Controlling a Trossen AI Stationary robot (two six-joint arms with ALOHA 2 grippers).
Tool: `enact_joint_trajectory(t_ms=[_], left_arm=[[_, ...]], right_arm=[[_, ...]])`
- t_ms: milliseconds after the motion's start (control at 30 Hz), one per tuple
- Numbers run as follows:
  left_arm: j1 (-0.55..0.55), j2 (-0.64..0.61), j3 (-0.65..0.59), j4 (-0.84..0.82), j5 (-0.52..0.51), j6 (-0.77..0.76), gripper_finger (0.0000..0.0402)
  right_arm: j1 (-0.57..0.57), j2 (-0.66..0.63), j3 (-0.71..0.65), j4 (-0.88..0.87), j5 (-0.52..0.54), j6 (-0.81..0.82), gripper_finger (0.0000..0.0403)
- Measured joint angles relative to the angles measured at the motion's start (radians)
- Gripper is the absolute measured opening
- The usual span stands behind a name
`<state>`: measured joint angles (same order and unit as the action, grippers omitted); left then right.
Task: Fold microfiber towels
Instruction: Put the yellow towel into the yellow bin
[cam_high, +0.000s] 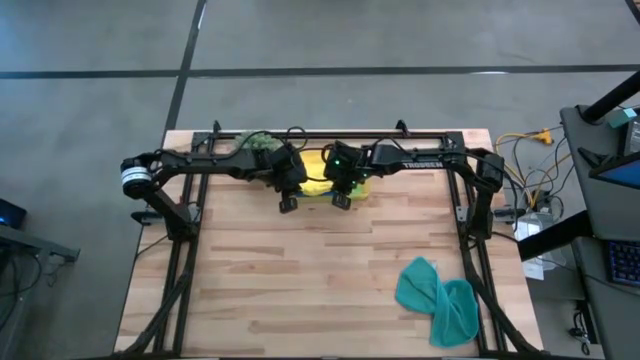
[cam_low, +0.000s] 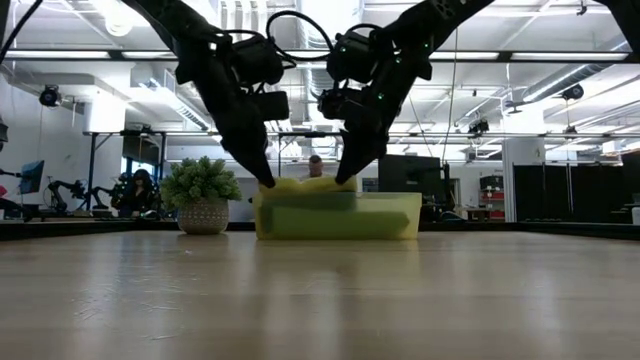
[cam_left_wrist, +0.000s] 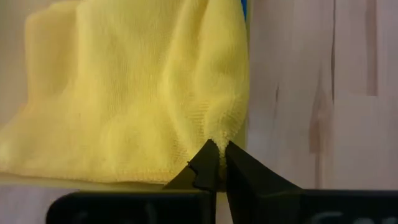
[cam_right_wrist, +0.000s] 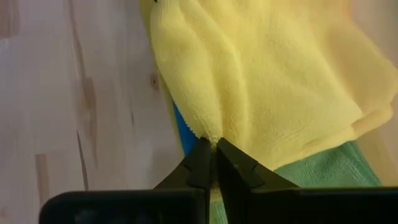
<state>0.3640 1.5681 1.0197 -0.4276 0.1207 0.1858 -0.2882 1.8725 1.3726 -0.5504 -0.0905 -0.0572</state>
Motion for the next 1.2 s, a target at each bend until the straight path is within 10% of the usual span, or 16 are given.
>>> enact_joint_trajectory(t_ms=[567,933,1200], left_arm=[[0.014,-0.091,0.020,0.000,0.001,-0.163,0.0129],[0.013,0.058,0.022,0.138,0.095,-0.271,0.0008],[0.014,0.127,0.019,0.140,0.106,-0.285,0.0001]], right_arm=[[-0.045,-0.071,-0.004,-0.024,-0.092,0.016,0.0159],[-0.086,0.022,-0.004,0.150,-0.261,0.068,0.0022],[-0.084,0.096,-0.004,0.132,-0.306,0.060,0.0009]])
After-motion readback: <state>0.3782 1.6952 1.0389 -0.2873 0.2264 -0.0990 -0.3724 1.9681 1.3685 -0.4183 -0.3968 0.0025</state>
